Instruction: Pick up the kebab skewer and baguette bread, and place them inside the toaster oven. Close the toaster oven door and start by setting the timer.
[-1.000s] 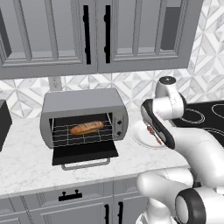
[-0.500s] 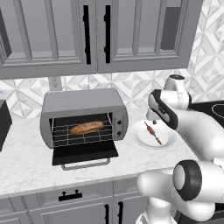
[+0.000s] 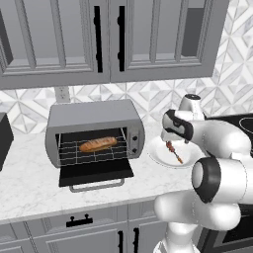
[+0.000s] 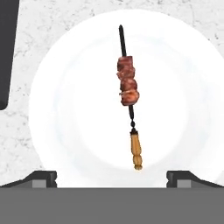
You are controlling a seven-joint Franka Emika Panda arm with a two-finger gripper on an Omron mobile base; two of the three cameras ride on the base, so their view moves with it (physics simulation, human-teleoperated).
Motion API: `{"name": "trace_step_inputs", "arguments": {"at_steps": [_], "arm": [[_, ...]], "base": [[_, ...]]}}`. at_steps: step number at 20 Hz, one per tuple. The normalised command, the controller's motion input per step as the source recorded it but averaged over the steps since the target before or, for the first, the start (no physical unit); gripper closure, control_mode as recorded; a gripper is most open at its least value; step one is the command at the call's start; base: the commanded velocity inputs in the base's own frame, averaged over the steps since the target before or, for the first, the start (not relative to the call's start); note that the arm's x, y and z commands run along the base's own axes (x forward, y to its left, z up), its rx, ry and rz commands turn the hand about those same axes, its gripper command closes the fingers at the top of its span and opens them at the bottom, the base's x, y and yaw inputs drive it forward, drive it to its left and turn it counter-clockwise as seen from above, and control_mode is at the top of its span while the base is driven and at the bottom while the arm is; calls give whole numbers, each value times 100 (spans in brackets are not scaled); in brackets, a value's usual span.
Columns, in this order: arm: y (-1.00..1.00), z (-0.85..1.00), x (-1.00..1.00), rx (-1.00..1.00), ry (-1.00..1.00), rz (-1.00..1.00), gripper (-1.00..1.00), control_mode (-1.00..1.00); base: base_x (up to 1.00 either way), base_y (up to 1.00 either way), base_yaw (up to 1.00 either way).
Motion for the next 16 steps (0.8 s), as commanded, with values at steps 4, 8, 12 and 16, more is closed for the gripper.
{"name": "trace_step_inputs", "arguments": {"at_steps": [4,8,12,16], "arm": [[0,-41,39,0,0,4,-100,-100],[-4,-22,35,0,2,6,-100,-100],[-20,-23,29,0,3,7,-100,-100],[-10,-33,18,0,1,7,-100,-100]], "base": [[0,0,0],[0,0,0],[0,0,0],[0,0,0]]}}
